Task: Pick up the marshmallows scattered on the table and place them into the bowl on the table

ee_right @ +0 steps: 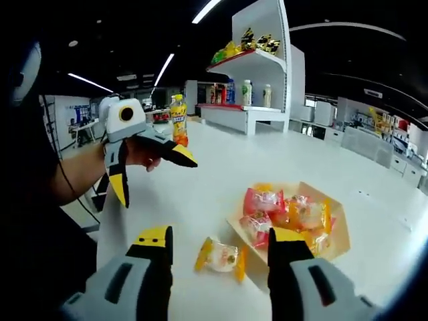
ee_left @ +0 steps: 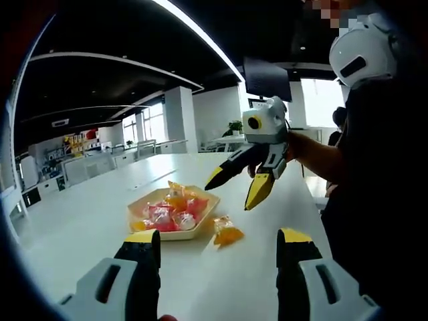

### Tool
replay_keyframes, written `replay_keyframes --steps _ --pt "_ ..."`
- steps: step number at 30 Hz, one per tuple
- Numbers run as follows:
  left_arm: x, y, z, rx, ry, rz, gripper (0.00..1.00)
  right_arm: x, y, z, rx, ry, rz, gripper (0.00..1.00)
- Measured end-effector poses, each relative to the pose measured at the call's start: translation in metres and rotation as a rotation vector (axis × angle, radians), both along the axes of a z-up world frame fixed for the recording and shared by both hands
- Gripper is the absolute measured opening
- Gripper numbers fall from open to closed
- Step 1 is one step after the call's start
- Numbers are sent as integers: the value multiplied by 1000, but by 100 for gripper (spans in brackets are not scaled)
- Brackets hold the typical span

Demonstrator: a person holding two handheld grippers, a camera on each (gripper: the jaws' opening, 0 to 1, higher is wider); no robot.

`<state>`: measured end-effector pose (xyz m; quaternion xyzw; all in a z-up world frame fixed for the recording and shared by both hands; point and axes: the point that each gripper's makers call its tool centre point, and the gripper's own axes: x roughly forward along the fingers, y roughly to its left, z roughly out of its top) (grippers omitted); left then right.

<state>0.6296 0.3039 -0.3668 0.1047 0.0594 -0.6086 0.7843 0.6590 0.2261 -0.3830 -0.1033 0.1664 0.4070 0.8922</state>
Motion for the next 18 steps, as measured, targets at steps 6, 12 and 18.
replay_keyframes --steps 6,12,18 --pt "-1 0 1 -9 2 -2 69 -2 3 -8 31 -8 -25 54" --pt "-1 0 -1 -6 6 1 69 -2 -1 -21 18 5 -62 52" --pt "-2 -1 0 -8 5 -3 69 -3 -2 -19 58 2 -108 47"
